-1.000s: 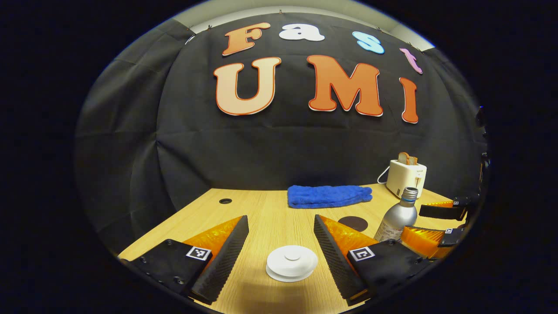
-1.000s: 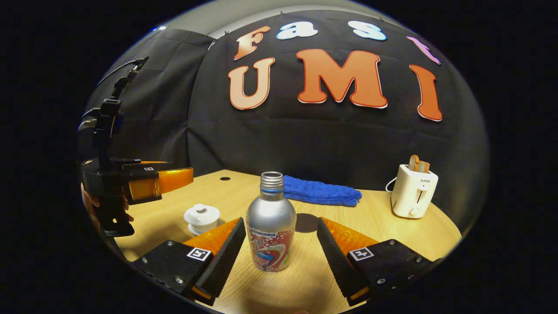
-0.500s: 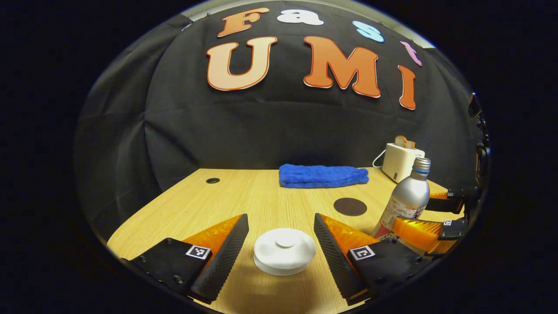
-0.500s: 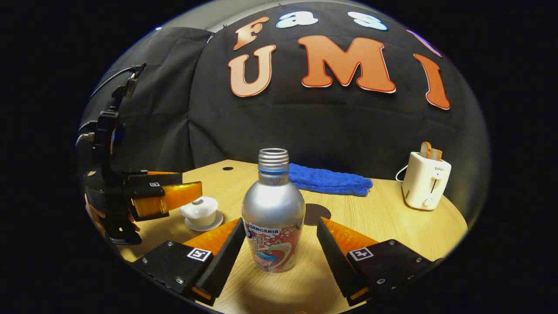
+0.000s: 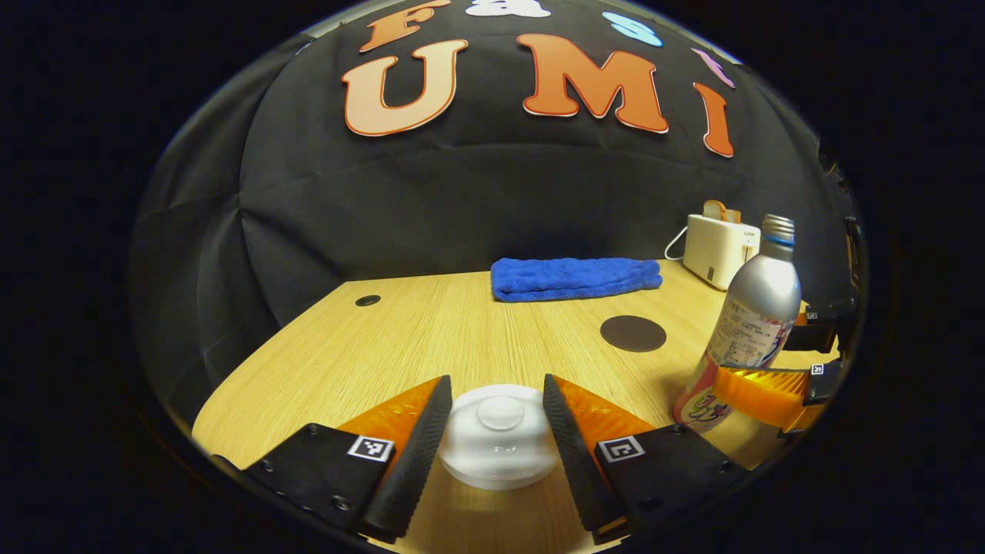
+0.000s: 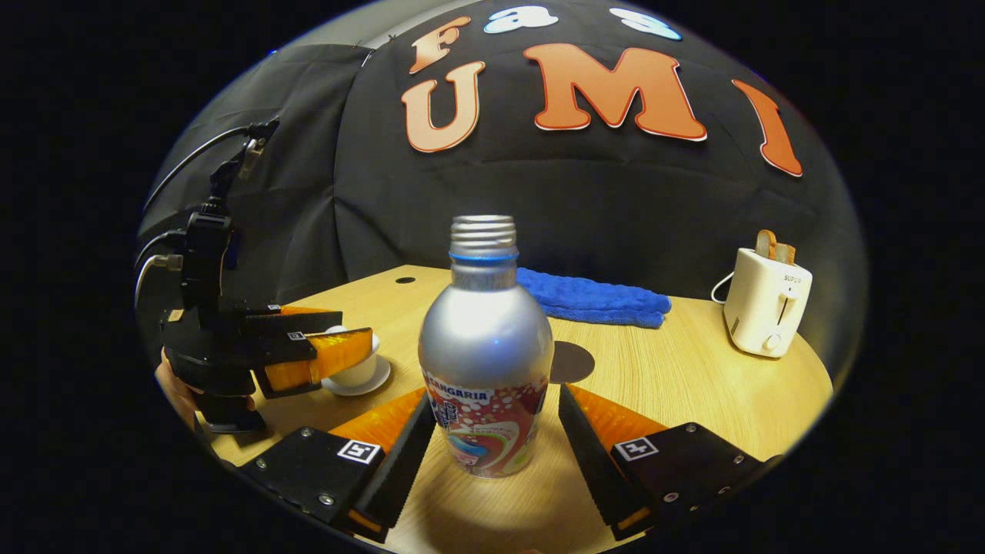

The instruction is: Open the teacup lid with one hand, grasp the water bottle and pour water into the teacup with the other hand; after pouring, place the water bottle on the coaster and then close the teacup lid.

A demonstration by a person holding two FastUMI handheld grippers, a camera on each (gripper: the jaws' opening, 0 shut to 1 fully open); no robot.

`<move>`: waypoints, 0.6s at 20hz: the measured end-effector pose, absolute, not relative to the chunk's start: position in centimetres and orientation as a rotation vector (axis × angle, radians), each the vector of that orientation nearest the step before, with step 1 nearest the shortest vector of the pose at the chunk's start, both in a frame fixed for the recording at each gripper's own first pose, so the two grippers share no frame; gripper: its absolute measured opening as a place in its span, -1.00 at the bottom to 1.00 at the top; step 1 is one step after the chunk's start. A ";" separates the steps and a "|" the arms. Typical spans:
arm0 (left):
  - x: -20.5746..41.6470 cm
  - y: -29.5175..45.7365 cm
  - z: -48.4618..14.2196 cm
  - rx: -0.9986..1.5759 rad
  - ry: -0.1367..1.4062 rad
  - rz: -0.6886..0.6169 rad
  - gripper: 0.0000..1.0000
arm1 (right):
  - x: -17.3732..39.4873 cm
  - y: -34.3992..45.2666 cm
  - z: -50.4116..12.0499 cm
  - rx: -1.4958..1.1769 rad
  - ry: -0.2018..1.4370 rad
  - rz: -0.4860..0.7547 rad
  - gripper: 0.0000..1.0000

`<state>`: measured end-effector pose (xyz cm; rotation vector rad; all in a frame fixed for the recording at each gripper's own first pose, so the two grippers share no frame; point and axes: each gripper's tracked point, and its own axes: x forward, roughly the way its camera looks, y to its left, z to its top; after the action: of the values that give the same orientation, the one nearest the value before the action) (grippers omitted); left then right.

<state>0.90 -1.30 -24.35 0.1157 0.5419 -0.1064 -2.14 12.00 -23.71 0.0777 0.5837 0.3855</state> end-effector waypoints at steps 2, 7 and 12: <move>0.9 -1.2 -24.3 0.119 0.537 -0.109 0.47 | -2.2 12.3 -24.1 0.076 0.593 0.393 0.89; 1.6 -1.1 -24.2 0.118 0.522 -0.100 -0.08 | -2.1 12.3 -24.3 0.075 0.598 0.396 0.62; 1.6 -1.0 -23.9 0.094 0.499 -0.097 -0.38 | -1.9 12.0 -24.3 0.039 0.592 0.389 0.60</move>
<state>1.57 -1.05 -23.86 0.0942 0.4989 -0.0968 -1.92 11.99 -24.31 0.0387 0.5922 0.3886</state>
